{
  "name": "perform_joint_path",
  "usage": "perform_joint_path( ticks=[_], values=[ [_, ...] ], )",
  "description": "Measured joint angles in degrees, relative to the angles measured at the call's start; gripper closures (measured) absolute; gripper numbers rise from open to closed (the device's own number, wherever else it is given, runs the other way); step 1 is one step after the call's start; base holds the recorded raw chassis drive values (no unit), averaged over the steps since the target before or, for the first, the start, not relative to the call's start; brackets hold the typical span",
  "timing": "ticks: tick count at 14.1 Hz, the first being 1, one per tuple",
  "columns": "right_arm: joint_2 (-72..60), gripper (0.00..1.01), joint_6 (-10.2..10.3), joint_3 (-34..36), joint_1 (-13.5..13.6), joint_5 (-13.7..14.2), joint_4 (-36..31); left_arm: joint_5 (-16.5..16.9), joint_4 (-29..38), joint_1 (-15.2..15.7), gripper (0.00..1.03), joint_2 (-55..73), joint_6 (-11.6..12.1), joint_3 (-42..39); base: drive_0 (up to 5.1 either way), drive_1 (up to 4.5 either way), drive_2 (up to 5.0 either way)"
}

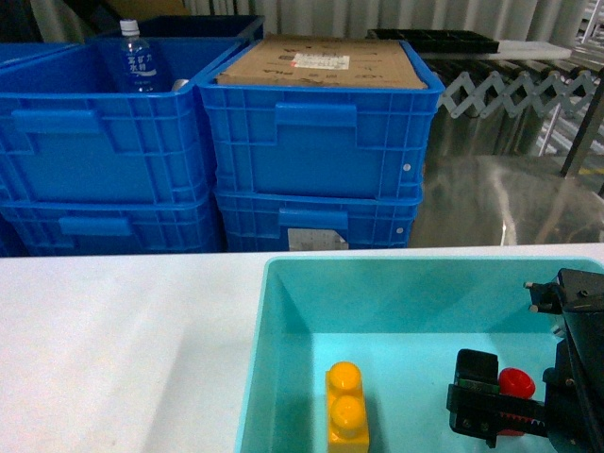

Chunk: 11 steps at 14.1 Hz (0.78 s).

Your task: Pick red block from blue box to shelf

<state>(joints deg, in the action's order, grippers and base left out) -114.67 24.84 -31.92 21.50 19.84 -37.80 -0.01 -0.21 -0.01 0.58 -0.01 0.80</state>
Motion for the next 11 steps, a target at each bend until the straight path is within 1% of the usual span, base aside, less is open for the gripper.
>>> perform_joint_path(
  ticks=[3, 5, 6, 8, 9, 10, 11],
  values=[
    [-0.04, 0.03, -0.11, 0.24, 1.86, 0.74, 0.77, -0.02, 0.0, 0.0, 0.05, 0.0, 0.02, 0.0, 0.0, 0.0, 0.0],
    [-0.17, 0.03, -0.33, 0.28, 2.47, 0.94, 1.03, -0.02, 0.0, 0.0, 0.05, 0.0, 0.02, 0.0, 0.0, 0.0, 0.0],
    [-0.61, 0.08, -0.5, 0.28, 2.43, 0.87, 0.85, -0.02, 0.0, 0.0, 0.05, 0.0, 0.02, 0.0, 0.0, 0.0, 0.0],
    [-0.9, 0.28, -0.98, 0.42, 1.99, 0.74, 0.79, -0.02, 0.0, 0.0, 0.05, 0.0, 0.02, 0.0, 0.0, 0.0, 0.0],
    [-0.9, 0.39, -1.42, 0.44, 1.75, 0.74, 0.55, -0.02, 0.0, 0.0, 0.05, 0.0, 0.02, 0.0, 0.0, 0.0, 0.0],
    [-1.14, 0.54, -2.05, 0.44, 1.68, 0.74, -0.11, -0.02, 0.0, 0.0, 0.05, 0.0, 0.02, 0.0, 0.0, 0.0, 0.0],
    [-1.25, 0.63, -2.49, 0.5, 1.68, 0.68, -0.7, -0.02, 0.0, 0.0, 0.05, 0.0, 0.02, 0.0, 0.0, 0.0, 0.0]
  ],
)
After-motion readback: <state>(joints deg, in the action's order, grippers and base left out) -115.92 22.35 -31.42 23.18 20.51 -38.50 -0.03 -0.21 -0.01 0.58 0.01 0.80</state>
